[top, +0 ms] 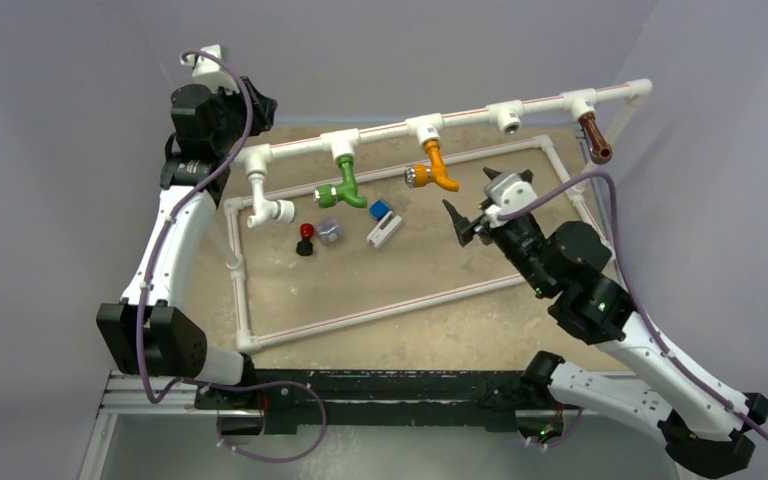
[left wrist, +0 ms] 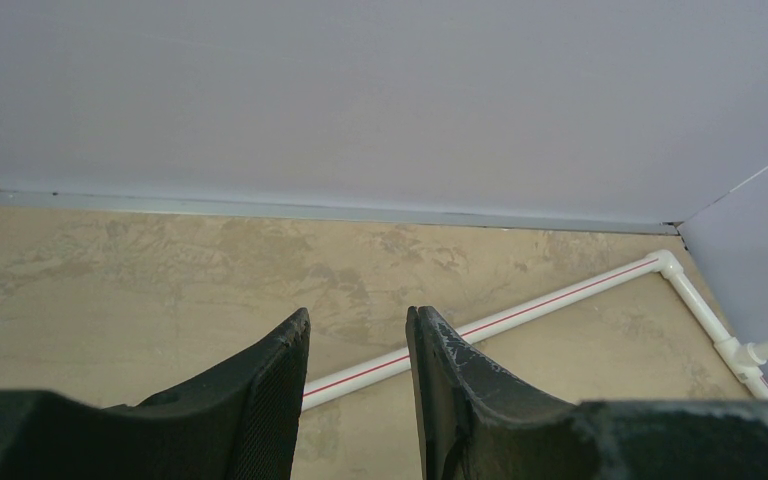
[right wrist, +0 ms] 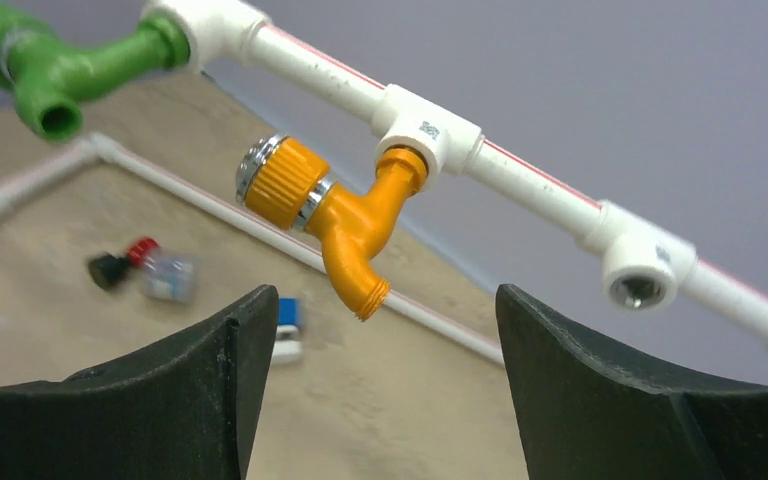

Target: Install the water faucets

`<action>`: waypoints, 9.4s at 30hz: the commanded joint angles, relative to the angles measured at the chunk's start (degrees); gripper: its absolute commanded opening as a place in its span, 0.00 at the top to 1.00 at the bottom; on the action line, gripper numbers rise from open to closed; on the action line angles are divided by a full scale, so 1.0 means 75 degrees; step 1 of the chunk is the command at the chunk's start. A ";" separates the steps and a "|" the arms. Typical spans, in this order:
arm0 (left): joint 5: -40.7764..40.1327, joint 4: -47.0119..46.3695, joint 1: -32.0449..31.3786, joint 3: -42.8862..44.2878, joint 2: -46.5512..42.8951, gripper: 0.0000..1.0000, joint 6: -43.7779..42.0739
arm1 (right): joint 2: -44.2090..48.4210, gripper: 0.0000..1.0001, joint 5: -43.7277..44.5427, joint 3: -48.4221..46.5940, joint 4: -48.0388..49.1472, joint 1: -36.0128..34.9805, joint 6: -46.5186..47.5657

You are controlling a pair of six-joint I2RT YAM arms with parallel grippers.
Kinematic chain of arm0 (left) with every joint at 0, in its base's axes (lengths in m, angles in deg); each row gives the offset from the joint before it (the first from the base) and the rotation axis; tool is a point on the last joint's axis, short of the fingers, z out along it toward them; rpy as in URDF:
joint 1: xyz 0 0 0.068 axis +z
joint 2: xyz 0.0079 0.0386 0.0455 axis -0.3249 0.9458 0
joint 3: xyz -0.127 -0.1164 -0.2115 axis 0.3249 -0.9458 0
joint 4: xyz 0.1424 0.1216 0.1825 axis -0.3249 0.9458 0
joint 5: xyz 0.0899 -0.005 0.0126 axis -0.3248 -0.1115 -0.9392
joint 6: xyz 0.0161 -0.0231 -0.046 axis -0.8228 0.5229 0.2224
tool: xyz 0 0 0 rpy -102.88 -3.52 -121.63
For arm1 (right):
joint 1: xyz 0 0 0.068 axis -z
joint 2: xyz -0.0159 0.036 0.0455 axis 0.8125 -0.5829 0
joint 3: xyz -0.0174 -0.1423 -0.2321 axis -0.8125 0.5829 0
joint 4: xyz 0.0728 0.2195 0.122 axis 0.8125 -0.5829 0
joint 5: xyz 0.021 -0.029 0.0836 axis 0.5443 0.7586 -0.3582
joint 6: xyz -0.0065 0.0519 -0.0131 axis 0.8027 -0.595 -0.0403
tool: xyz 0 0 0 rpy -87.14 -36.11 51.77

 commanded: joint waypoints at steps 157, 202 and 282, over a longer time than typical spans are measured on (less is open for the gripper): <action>0.0306 0.1328 0.0216 -0.0562 0.0573 0.60 0.0121 | -0.0097 0.18 0.0240 0.0040 -0.0163 -0.0394 0.0146; 0.0471 0.1328 0.0302 -0.0550 0.0650 0.60 0.0168 | -0.2559 0.49 0.2388 0.1252 0.5166 -0.1246 0.8609; 0.0638 0.1340 0.0302 -0.0526 0.0581 0.60 0.0250 | -0.1786 0.39 0.2260 0.2677 0.5725 -0.1015 -1.3580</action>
